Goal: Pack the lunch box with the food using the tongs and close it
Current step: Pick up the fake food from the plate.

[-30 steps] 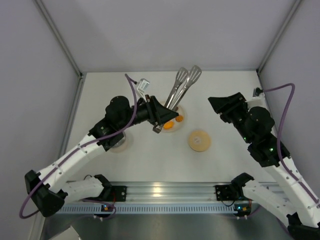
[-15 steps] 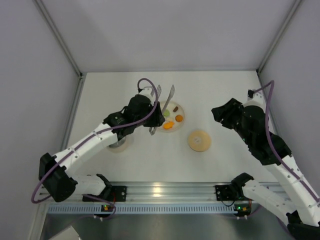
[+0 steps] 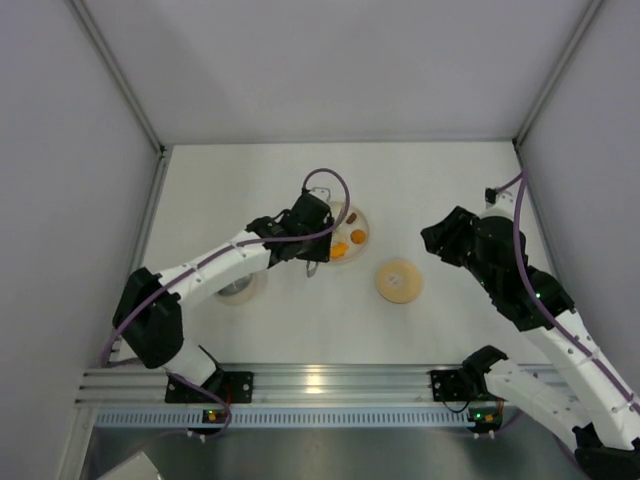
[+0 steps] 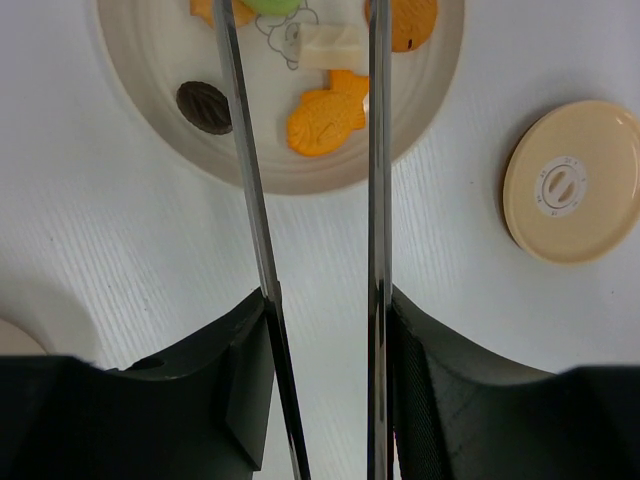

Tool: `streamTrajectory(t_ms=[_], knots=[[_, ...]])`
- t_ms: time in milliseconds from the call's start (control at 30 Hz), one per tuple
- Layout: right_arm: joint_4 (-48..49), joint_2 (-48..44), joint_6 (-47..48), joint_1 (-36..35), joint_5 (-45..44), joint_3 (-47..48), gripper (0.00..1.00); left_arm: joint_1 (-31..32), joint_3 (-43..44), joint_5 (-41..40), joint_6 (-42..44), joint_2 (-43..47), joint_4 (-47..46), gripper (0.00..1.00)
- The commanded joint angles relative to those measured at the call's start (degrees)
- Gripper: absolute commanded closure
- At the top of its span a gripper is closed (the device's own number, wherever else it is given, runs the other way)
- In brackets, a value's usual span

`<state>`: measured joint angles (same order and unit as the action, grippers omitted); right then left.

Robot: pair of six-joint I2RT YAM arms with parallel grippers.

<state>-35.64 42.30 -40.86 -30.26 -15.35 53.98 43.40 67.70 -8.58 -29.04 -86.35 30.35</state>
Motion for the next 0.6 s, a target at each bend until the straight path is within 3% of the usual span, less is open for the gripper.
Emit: streamTrajectory(t_ms=[0,567], knots=[[-1.7,-1.3,0.9,-1.1,-0.3,-0.1,0.52,1.6,4.6,-2.7,2.5,-2.6,1.6,0.52],[-2.5,-3.5,0.2,-1.1,0.0,-2.0,0.52,2.9,12.9,-5.3,4.2,-14.4,7.2,0.51]])
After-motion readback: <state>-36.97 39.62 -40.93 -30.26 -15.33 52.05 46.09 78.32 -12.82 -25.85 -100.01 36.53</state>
